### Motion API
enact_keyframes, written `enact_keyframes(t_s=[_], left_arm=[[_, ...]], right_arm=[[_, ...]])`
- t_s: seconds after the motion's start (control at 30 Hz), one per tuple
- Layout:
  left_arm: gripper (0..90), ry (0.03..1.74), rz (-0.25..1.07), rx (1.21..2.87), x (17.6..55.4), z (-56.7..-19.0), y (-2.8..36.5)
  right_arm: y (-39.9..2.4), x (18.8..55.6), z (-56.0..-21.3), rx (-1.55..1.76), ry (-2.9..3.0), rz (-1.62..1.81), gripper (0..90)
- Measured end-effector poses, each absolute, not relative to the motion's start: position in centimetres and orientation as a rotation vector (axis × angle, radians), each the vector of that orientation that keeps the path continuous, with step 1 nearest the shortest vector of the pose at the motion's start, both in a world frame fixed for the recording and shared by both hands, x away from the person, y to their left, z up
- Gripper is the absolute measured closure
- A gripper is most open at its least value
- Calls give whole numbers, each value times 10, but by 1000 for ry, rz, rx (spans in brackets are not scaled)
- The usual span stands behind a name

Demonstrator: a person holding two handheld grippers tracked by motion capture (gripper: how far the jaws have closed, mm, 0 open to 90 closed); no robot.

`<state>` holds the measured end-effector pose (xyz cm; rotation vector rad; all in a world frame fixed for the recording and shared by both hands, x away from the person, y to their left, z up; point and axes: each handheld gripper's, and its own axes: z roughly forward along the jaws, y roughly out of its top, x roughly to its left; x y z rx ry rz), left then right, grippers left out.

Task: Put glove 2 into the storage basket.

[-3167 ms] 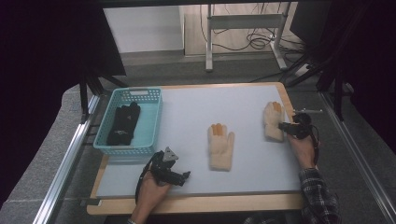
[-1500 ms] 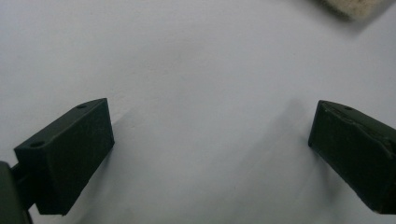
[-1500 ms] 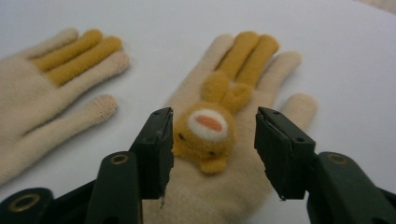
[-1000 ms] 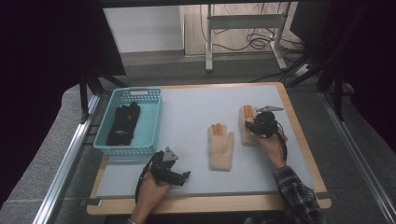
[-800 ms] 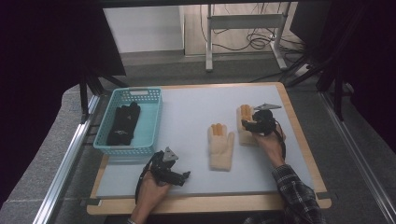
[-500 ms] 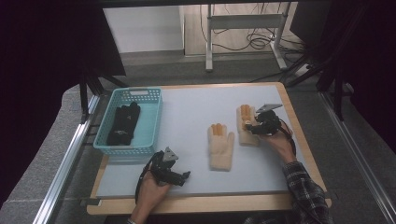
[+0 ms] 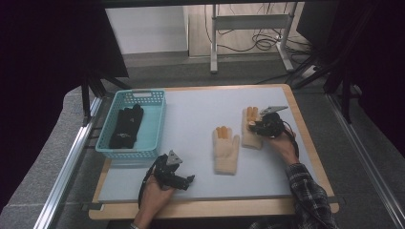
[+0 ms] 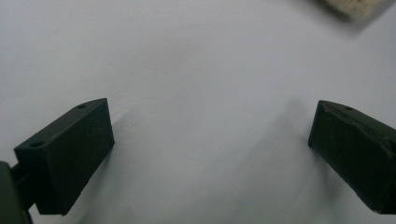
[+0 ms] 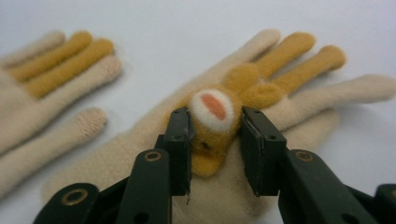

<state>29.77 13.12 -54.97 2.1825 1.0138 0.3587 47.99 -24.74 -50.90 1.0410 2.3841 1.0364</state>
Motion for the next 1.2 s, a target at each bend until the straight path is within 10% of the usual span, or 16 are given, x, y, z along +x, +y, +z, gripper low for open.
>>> enact_keyframes(t_s=[0.1,0.2,0.4,0.53,0.73,1.2], left_arm=[[2,1014,359,2182,298,-550,131],[2,1014,359,2183,298,-550,131],[2,1017,359,2178,298,-550,131],[2,1016,359,2178,298,-550,131],[2,1014,359,2182,298,-550,131],[2,1015,358,2182,298,-550,131]], right_arm=[[-253,474,-499,1050,2348,1104,843],[-254,469,-491,1052,2337,1129,833],[-244,473,-498,1004,2328,1047,445],[-236,484,-513,993,2361,1019,367],[-233,486,-521,1059,2359,1022,588],[-248,450,-471,1032,2301,1165,597]])
